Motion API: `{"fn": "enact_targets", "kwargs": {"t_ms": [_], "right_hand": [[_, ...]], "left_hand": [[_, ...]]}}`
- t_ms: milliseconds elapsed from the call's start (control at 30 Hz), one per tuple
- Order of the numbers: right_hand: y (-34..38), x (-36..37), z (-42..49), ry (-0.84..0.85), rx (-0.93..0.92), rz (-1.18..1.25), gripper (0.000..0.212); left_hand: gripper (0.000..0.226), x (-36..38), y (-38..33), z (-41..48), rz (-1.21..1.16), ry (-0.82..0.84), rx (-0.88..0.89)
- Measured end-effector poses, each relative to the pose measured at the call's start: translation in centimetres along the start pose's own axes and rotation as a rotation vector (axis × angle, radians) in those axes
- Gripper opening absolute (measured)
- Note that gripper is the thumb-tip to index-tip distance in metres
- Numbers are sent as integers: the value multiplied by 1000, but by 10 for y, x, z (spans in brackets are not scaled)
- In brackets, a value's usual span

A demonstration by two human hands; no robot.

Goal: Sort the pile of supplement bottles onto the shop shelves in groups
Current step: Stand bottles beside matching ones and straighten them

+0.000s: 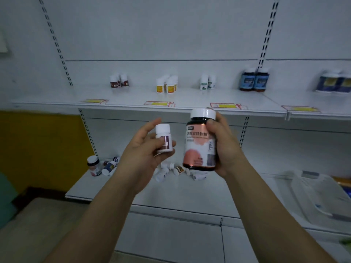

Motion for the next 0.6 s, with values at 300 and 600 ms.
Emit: {"fn": "enact_targets", "kwargs": {"t_ms": [300, 600], "right_hand": [[16, 53, 56, 77, -64, 11, 35], [6, 134, 162, 40, -203, -215, 43]], "left_hand": [[58, -24, -52, 36, 55, 96, 76], [36, -145, -124, 104, 378, 24, 107]]}}
Point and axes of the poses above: each hand's wrist, its own z-axis towards the middle knuckle, its own x-axis out of the palm, y = z × x, the point moved 8 cm from there along z, towards the middle knuckle, and after that the axes turned 9 degrees about y, right-handed, at the moved point
